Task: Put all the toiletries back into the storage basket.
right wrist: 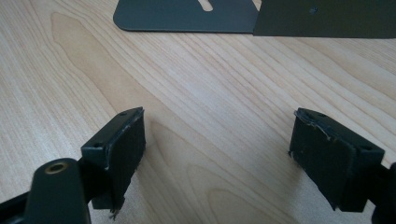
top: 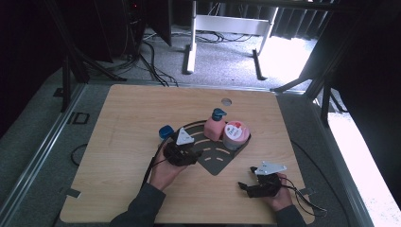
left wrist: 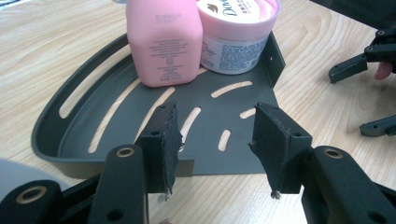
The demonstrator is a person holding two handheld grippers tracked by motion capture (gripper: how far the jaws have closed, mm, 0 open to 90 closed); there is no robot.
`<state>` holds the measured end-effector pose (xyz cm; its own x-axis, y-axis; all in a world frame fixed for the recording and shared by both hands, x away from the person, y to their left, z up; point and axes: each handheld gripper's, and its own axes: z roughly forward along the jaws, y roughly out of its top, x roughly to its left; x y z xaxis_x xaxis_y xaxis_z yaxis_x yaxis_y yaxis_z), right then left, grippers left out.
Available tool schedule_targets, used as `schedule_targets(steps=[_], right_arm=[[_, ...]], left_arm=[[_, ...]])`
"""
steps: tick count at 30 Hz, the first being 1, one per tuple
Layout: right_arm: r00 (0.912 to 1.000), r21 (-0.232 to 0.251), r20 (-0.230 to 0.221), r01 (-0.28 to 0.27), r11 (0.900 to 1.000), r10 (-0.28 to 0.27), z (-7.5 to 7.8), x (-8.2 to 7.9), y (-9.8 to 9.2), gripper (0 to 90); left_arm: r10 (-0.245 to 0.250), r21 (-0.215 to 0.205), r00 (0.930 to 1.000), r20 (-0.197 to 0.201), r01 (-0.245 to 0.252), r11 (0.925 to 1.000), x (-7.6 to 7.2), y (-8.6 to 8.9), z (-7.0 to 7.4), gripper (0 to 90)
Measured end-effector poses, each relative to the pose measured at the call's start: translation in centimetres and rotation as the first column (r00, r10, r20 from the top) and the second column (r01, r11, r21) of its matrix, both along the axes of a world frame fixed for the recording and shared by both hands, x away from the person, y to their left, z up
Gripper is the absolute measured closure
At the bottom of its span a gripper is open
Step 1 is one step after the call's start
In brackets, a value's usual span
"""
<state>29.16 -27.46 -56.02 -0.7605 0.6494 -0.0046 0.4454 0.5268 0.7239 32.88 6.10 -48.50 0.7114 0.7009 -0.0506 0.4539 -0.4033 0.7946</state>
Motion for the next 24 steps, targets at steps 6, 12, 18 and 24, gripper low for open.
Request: schedule_targets(steps=[6, 12, 18, 24], right_arm=[[1.0000, 0.000, 0.000, 0.000, 1.000, 0.000, 0.0, 0.0, 0.0, 18.1], [1.0000, 0.000, 0.001, -0.001, 1.000, 0.001, 0.0, 0.0, 0.0, 18.1], [1.0000, -0.001, 0.003, -0.002, 1.000, 0.002, 0.0, 0.0, 0.0, 18.1], [1.0000, 0.000, 0.000, 0.000, 1.000, 0.000, 0.0, 0.0, 0.0, 18.1]], left_arm=[[0.005, -0.002, 1.0000, 0.000, -0.005, 1.0000, -0.3, 0.8, 0.0, 50.8], [0.007, 0.008, 1.0000, 0.000, -0.007, 0.9999, -0.6, 1.6, -0.2, 51.6], [0.004, 0.017, 1.0000, -0.008, -0.004, 0.9999, -0.8, 2.3, -0.2, 59.5], [0.010, 0.007, 0.9998, -0.014, -0.010, 0.9999, -1.0, 3.0, -0.2, 65.6]])
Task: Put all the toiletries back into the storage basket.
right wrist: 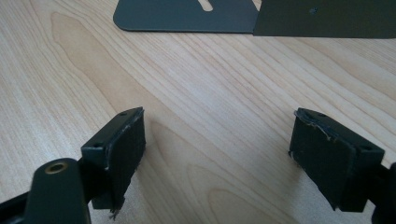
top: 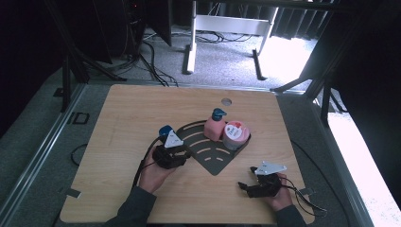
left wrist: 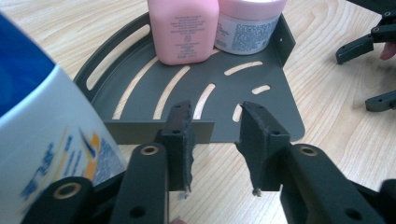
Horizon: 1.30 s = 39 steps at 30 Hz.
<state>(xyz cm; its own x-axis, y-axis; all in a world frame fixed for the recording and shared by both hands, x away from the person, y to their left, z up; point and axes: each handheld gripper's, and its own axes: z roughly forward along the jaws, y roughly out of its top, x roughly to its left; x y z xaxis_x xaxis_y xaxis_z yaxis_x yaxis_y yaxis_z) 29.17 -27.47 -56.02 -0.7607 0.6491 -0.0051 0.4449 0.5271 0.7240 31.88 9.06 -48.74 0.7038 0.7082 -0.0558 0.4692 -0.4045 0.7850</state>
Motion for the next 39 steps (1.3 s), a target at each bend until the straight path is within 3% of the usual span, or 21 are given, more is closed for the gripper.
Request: schedule_targets(steps=[39], right_arm=[[1.0000, 0.001, -0.001, 0.001, 1.000, -0.001, 0.0, 0.0, 0.0, 18.1]], left_arm=[[0.030, -0.045, 0.9982, -0.052, -0.032, 0.9985, -1.1, 3.9, 0.7, 69.3]])
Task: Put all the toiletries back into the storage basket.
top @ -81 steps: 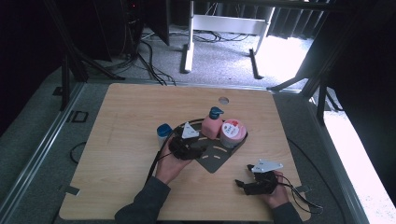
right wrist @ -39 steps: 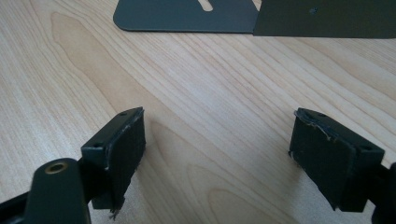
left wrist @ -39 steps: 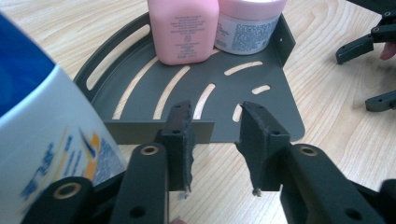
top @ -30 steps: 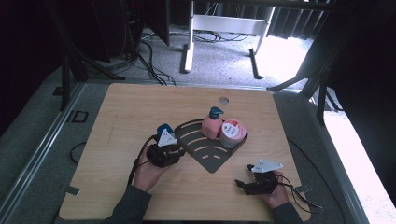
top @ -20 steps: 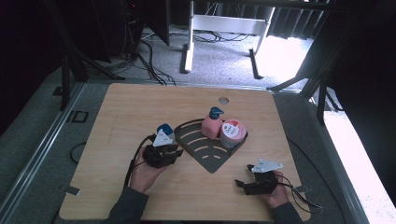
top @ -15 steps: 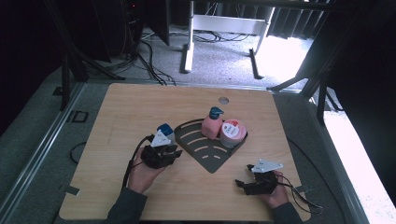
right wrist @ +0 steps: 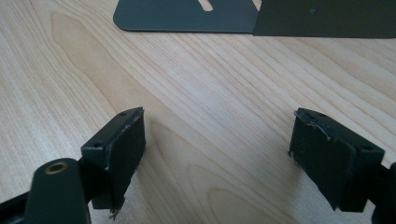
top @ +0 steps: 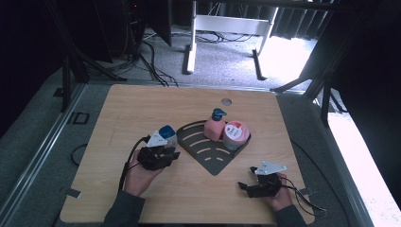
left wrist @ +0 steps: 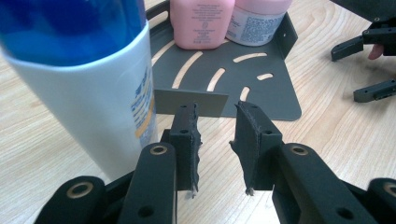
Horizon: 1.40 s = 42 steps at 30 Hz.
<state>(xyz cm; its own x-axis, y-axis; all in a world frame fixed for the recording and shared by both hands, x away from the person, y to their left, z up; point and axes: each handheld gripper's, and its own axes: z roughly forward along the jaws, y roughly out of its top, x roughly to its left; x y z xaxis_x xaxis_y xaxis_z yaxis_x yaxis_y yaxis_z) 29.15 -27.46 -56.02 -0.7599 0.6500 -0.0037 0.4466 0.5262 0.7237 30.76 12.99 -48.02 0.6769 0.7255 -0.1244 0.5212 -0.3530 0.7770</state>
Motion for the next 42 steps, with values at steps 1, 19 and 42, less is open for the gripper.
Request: schedule_targets(steps=[1, 19, 42], right_arm=[[1.0000, 0.000, 0.000, 0.000, 1.000, 0.000, 0.0, 0.0, 0.0, 18.1], [1.0000, 0.001, -0.001, 0.000, 1.000, 0.000, 0.0, 0.0, 0.0, 18.1], [1.0000, 0.000, 0.000, 0.000, 1.000, 0.000, 0.0, 0.0, 0.0, 17.9]], left_arm=[[0.002, 0.000, 1.0000, -0.001, -0.002, 1.0000, 0.0, 0.1, 0.0, 69.3], [0.029, 0.034, 0.9995, 0.012, -0.029, 0.9990, -0.8, 1.9, 0.9, 63.0], [0.089, 0.060, 0.9960, 0.009, -0.090, 0.9941, -0.1, 3.2, 1.6, 48.4]])
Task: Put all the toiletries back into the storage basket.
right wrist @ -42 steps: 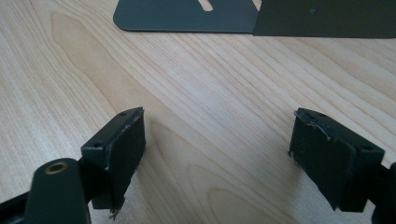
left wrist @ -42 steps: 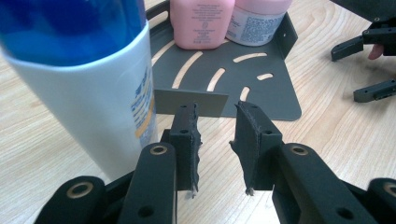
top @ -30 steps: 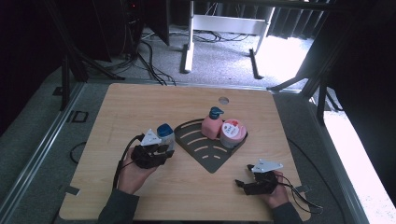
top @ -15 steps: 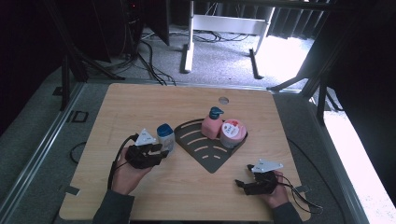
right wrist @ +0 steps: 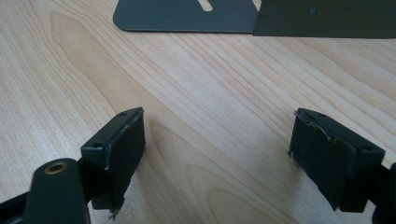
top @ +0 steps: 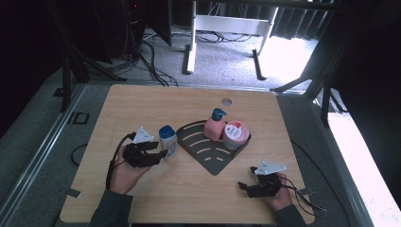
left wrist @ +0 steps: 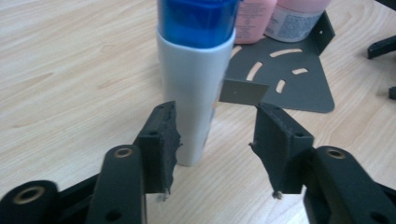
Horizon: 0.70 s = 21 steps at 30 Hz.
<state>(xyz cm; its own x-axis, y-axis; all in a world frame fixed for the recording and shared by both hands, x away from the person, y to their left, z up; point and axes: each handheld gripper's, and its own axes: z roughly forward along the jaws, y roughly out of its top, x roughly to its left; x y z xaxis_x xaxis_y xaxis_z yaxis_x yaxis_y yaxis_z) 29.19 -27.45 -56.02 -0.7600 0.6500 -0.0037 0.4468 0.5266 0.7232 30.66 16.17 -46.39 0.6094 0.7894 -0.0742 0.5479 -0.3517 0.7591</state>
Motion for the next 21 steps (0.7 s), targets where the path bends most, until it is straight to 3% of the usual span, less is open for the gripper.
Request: schedule_targets(steps=[10, 21], right_arm=[[1.0000, 0.000, 0.001, 0.000, 1.000, 0.000, 0.0, 0.0, 0.0, 17.9], [1.0000, 0.000, 0.002, 0.000, 1.000, 0.000, 0.0, 0.0, 0.0, 17.9]], left_arm=[[0.000, 0.042, 0.9996, -0.028, 0.001, 0.9991, 1.1, -0.1, 0.3, 40.8], [-0.002, 0.053, 0.9997, -0.023, 0.003, 0.9986, 2.0, -0.3, 0.6, 40.0]])
